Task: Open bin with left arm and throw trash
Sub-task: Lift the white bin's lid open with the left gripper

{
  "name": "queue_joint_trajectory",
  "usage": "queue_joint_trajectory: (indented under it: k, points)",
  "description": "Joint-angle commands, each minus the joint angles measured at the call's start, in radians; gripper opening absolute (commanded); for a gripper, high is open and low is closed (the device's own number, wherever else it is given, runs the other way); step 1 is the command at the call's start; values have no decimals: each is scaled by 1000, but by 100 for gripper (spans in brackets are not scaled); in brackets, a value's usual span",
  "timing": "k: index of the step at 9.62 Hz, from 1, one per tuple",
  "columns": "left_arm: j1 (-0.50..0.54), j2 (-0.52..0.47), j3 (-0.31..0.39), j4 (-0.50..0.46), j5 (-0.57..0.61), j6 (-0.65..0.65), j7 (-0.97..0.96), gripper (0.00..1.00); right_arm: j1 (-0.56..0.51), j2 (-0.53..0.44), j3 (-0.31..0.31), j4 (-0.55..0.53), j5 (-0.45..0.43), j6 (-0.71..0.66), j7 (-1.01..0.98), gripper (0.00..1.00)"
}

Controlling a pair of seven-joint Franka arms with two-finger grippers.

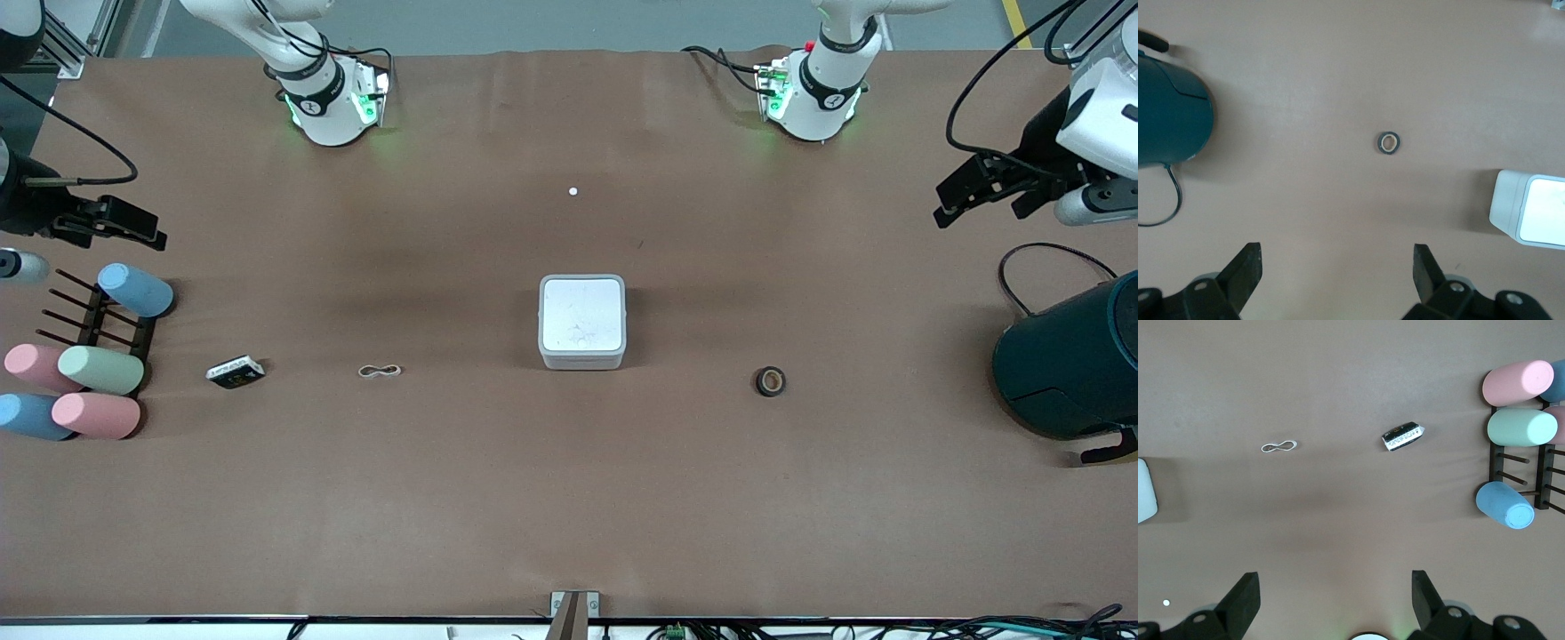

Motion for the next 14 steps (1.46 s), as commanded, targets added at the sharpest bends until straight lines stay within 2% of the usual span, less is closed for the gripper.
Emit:
queue_joint_trajectory:
  k: [1, 3, 4, 5, 6, 7, 8, 9, 11, 12, 14]
  points:
    - [-8, 31, -11, 43, 26, -9, 13, 100, -11, -20, 7, -24, -3, 11, -10, 100]
    - [-54, 66, -69, 35, -85, -44, 2, 100, -13, -20, 7, -28, -3, 12, -10, 100]
    - [-97, 115, -107, 34, -116, -35, -5, 84, -17, -6, 4, -37, -3, 18, -7, 100]
    - [-150, 193, -135, 41, -114, 34, -16, 43, -51, 23, 4, -54, -2, 24, -2, 100]
    - [-215, 264, -141, 46, -109, 128, -79, 17, -92, 38, 4, -110, -2, 88, -2, 100]
    - [-247, 340, -143, 63, -109, 230, -161, 7, -134, 44, 4, -207, 8, 177, 4, 100]
    - [-324, 419, -143, 76, -106, 367, -214, 0, -161, 46, 4, -308, 15, 255, 7, 100]
    - [-368, 491, -142, 90, -104, 466, -252, 0, -186, 44, 4, -395, 17, 324, 25, 100]
    - [-451, 629, -138, 92, -80, 630, -323, 0, -221, 53, 4, -555, 31, 556, 70, 100]
    - [-483, 683, -128, 93, -40, 692, -341, 0, -220, 79, 4, -598, 31, 639, 150, 100]
    - [-485, 767, -128, 93, -2, 726, -399, 0, -203, 150, 7, -603, 31, 766, 374, 100]
